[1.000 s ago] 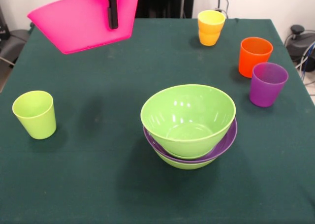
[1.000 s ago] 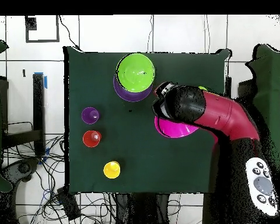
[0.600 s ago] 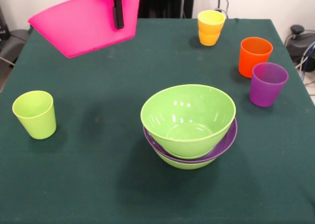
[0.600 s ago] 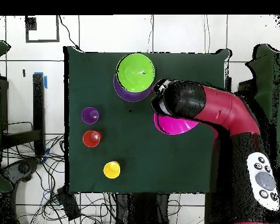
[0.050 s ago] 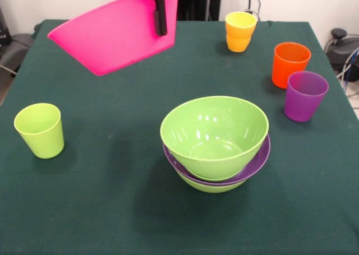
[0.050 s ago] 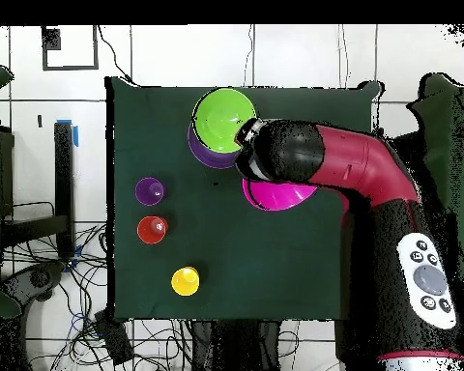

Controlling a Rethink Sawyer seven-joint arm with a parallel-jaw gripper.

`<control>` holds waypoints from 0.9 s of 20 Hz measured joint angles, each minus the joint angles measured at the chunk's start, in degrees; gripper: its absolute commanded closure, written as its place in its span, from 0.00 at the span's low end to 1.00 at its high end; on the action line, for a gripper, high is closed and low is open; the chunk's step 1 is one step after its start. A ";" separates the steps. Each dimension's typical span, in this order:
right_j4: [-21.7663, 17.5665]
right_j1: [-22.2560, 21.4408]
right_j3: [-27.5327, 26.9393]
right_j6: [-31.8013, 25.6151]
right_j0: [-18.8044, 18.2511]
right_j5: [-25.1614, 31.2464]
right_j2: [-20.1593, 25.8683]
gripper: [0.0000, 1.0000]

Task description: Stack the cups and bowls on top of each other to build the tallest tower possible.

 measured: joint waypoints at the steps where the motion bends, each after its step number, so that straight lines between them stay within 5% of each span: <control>1: -0.82 0.14 -0.39 -1.54 -0.58 0.34 1.04 1.00; 18: -8.89 6.60 -9.38 -22.07 -7.32 12.71 7.27 1.00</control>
